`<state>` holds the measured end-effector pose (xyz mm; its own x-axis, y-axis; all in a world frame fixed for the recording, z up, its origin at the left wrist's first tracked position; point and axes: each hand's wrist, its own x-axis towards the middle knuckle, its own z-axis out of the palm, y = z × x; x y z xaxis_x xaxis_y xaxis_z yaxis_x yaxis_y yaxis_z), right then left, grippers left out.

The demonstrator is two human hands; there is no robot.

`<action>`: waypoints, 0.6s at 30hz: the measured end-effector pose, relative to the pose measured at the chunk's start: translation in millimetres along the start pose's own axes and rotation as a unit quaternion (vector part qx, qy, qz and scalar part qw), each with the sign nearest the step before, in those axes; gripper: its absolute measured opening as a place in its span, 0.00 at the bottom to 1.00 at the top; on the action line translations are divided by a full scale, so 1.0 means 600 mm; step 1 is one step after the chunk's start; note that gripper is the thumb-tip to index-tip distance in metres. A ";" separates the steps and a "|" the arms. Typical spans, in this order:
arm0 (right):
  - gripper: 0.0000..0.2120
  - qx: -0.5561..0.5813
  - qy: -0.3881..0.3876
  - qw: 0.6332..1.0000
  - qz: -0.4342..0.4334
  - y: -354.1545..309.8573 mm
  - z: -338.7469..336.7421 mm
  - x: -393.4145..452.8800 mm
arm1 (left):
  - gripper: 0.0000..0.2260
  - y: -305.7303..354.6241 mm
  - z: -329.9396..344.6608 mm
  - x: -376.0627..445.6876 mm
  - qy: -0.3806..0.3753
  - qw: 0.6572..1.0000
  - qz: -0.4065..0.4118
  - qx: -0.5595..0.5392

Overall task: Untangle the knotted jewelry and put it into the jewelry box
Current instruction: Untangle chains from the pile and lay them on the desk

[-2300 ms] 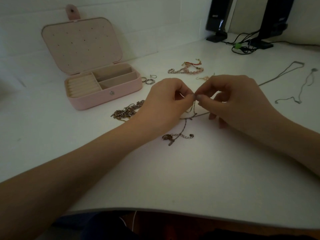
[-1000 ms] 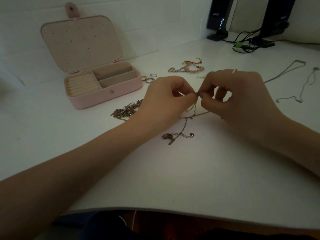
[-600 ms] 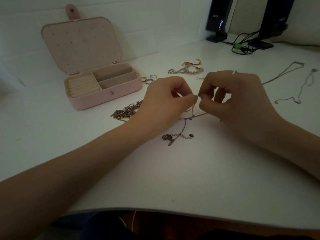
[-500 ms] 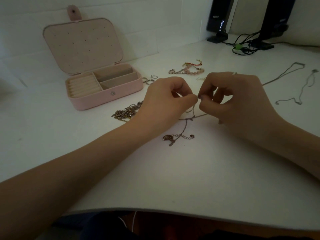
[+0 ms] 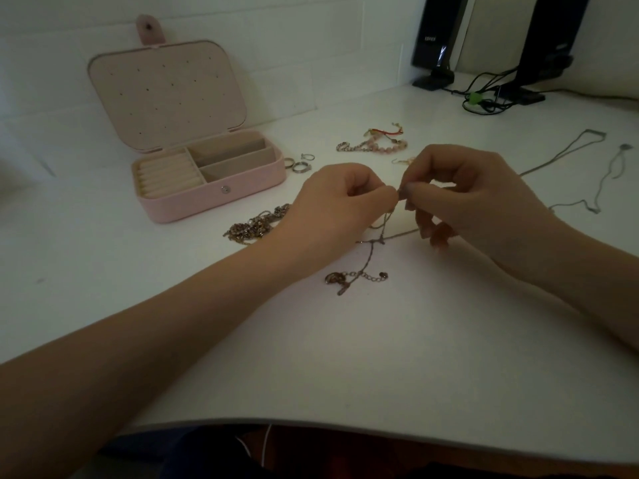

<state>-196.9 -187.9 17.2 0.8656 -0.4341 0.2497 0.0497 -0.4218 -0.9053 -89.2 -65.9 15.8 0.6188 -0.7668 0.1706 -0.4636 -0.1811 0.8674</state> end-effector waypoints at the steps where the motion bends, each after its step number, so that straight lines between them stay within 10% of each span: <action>1: 0.06 0.013 -0.008 1.000 0.013 -0.001 0.000 0.000 | 0.07 -0.001 0.000 -0.001 0.008 1.000 0.007 0.000; 18: 0.03 -0.176 0.026 0.979 -0.100 -0.003 0.008 -0.013 | 0.01 -0.007 0.001 -0.011 0.083 0.970 0.176 0.145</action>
<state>-201.5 -180.2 15.2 0.8293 -0.3503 0.4354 0.0336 -0.7464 -0.6647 -91.7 -60.7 10.9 0.4725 -0.7072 0.5259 -0.8086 -0.1106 0.5779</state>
